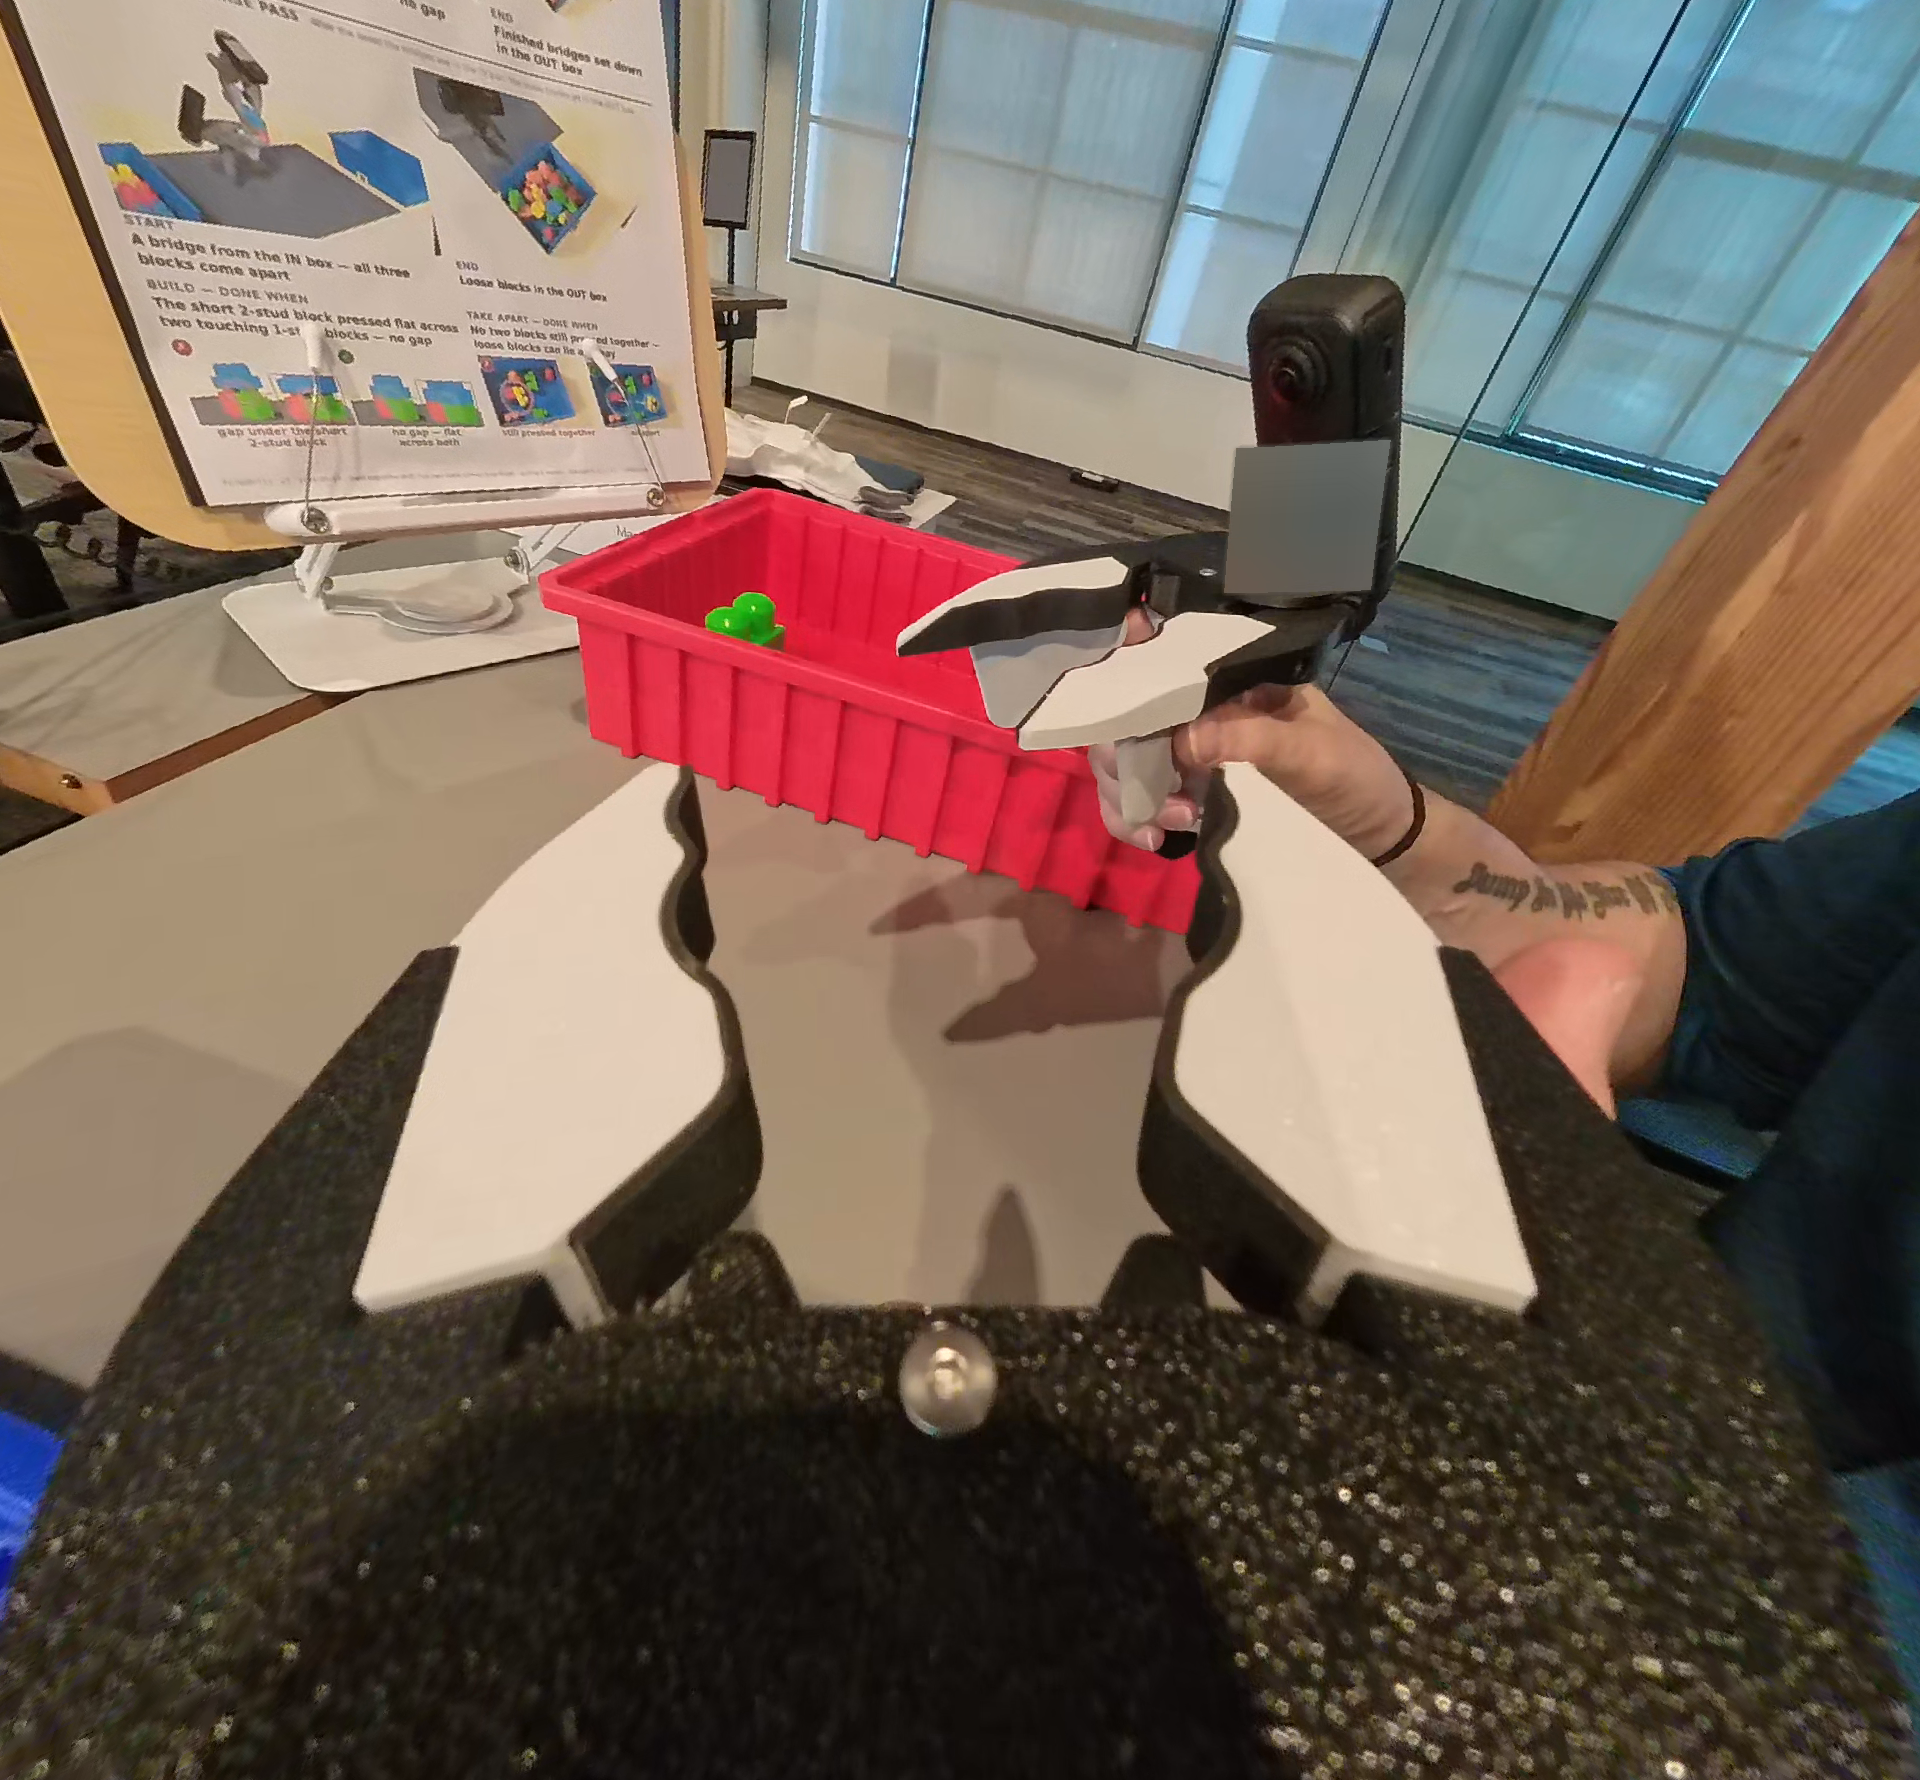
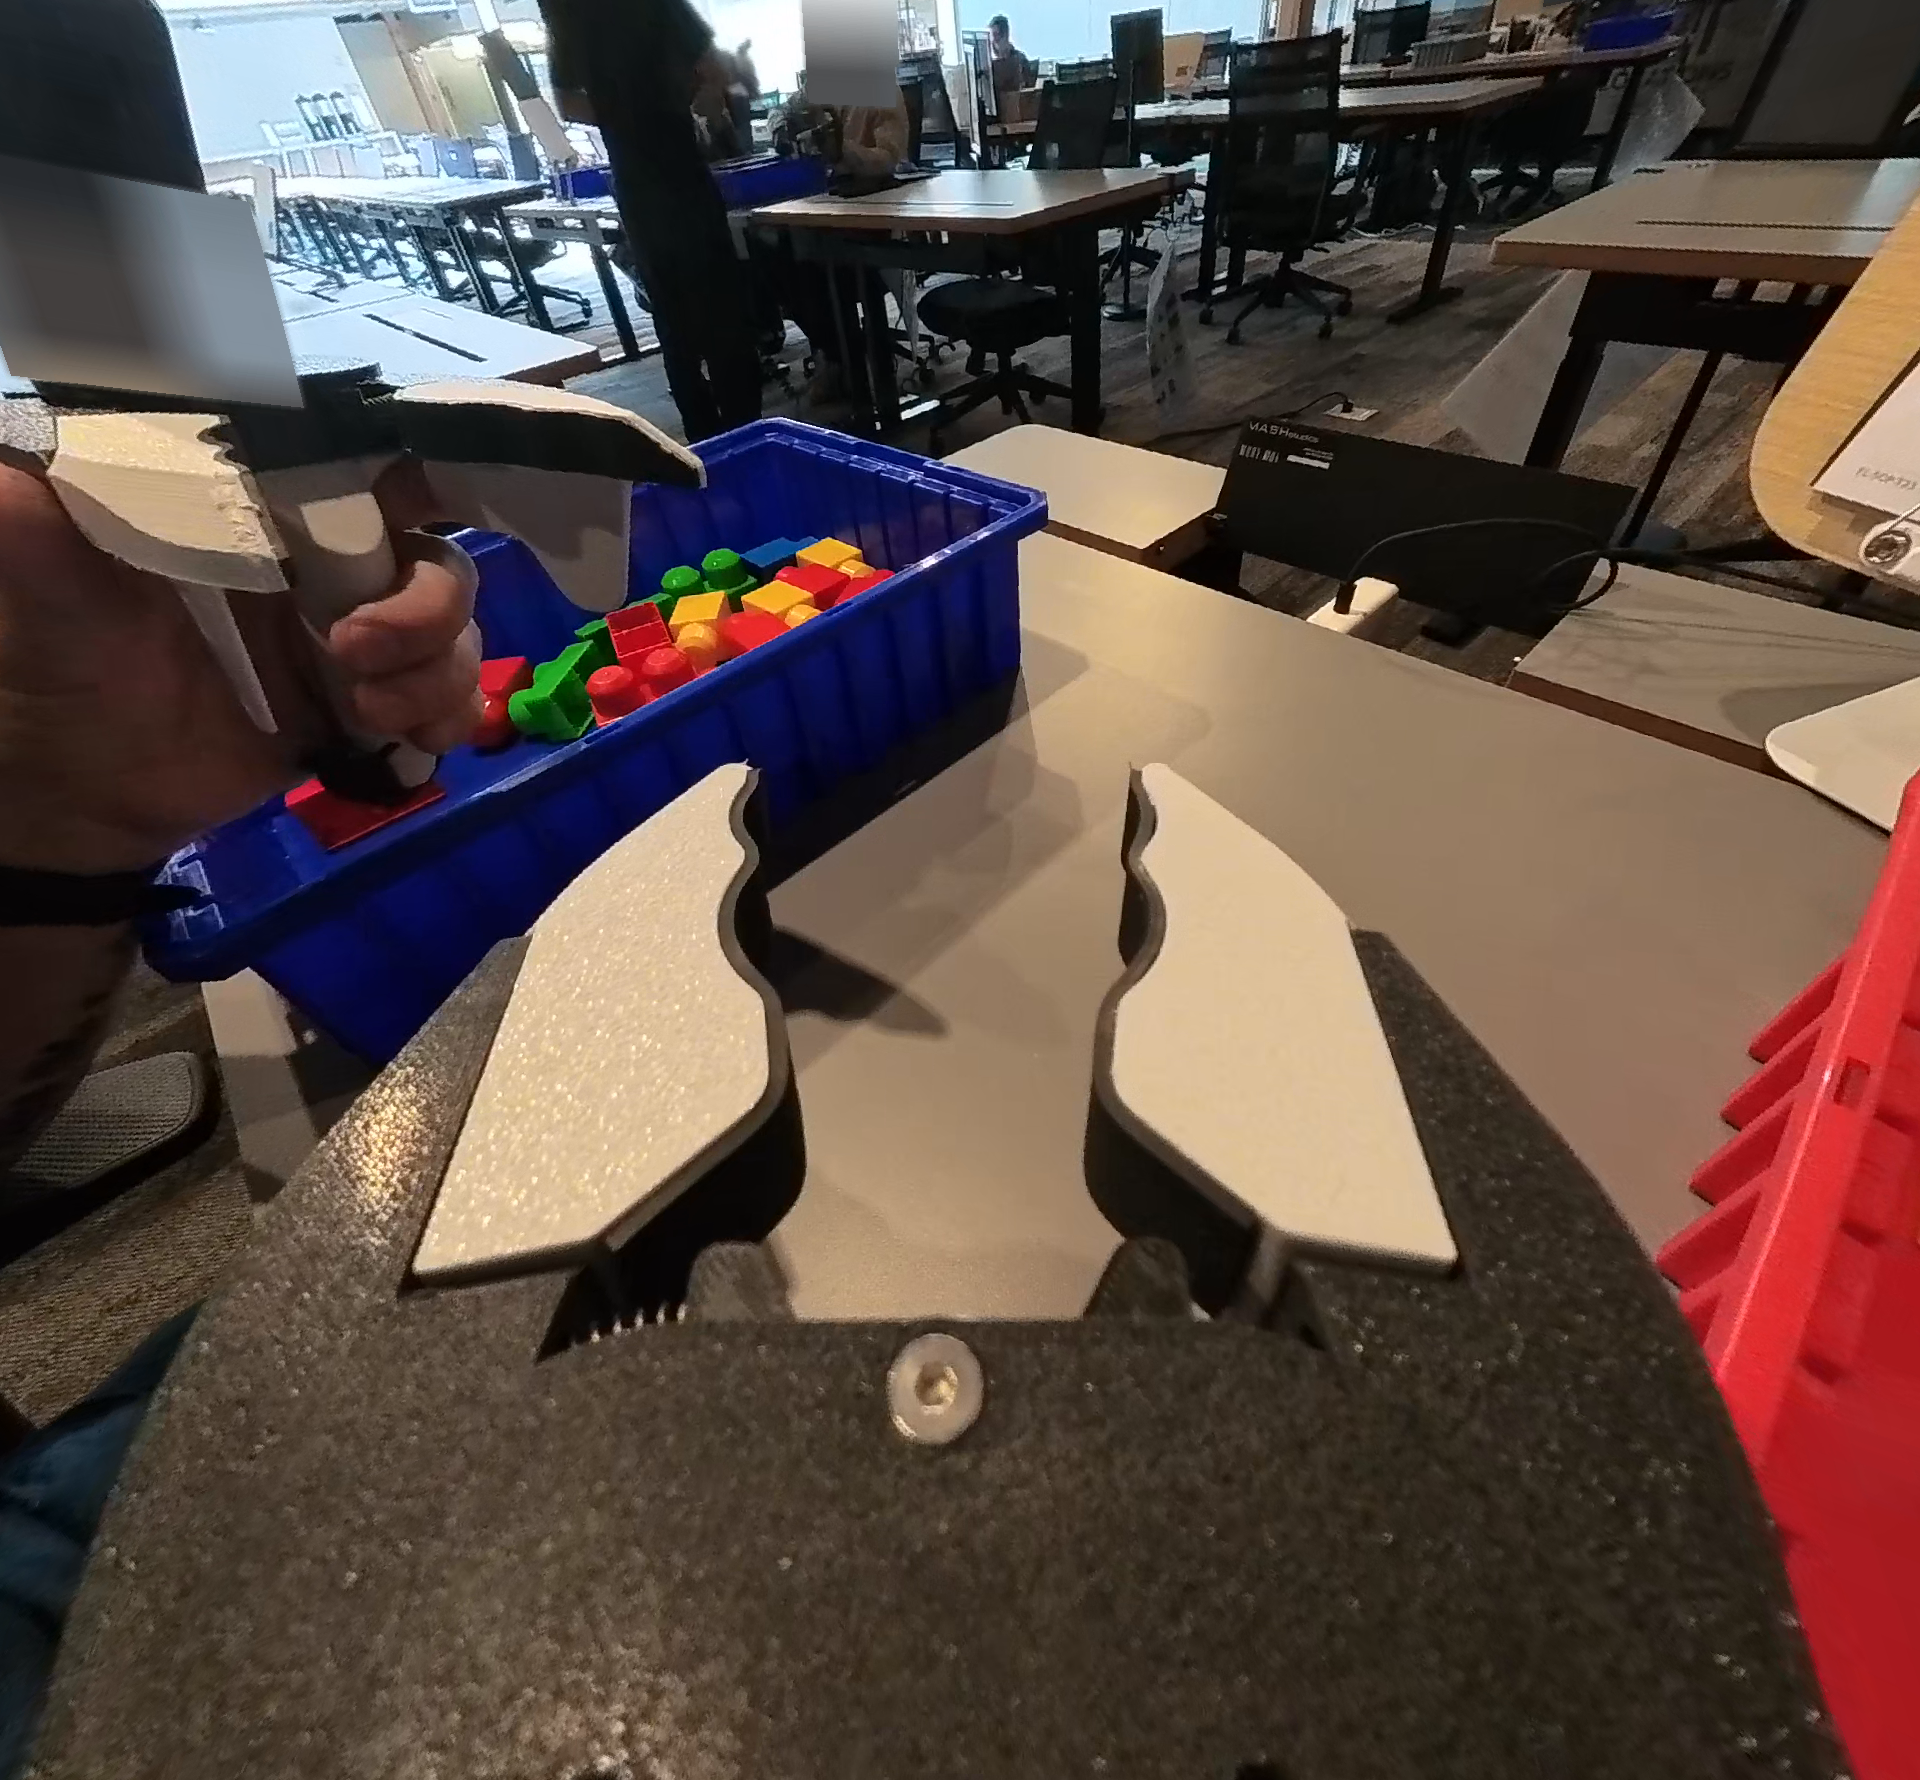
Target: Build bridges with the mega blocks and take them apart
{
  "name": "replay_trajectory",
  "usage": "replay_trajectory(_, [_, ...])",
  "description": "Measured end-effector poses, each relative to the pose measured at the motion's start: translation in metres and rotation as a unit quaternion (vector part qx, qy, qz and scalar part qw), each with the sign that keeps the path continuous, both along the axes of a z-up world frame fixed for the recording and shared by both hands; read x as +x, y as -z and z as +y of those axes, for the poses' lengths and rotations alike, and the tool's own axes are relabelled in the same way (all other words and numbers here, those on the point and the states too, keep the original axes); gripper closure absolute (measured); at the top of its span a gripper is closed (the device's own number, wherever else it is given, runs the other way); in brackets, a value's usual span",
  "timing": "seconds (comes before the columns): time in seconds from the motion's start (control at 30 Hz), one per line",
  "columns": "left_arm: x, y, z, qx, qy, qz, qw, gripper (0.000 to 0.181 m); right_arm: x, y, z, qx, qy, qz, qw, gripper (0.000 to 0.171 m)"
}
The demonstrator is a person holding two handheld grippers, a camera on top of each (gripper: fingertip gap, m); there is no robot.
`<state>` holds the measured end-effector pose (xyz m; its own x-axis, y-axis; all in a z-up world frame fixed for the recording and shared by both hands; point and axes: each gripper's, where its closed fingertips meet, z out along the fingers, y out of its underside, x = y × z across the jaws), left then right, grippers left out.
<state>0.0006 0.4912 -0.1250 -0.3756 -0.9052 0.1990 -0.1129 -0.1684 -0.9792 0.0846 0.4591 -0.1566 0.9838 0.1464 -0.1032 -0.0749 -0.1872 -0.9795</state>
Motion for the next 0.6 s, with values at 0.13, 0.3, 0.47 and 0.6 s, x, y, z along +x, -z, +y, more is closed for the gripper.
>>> replay_trajectory(0.13, [0.0, 0.0, -0.001, 0.0, 0.001, -0.001, 1.0, 0.091, -0.001, 0.0, 0.0, 0.0, -0.001, 0.003, 1.0, 0.106])
replay_trajectory(0.3, [-0.001, -0.004, -0.003, -0.001, 0.01, -0.004, 1.0, 0.091, -0.003, -0.001, 0.001, -0.002, -0.007, 0.006, 1.0, 0.106])
replay_trajectory(0.47, [-0.023, -0.02, 0.002, 0.053, 0.0, 0.023, 0.998, 0.089, -0.008, -0.016, -0.004, 0.013, -0.013, 0.005, 1.0, 0.106])
replay_trajectory(0.6, [-0.062, -0.03, 0.036, 0.101, -0.045, 0.078, 0.991, 0.08, -0.01, -0.024, -0.013, 0.023, -0.012, 0.002, 1.0, 0.106])
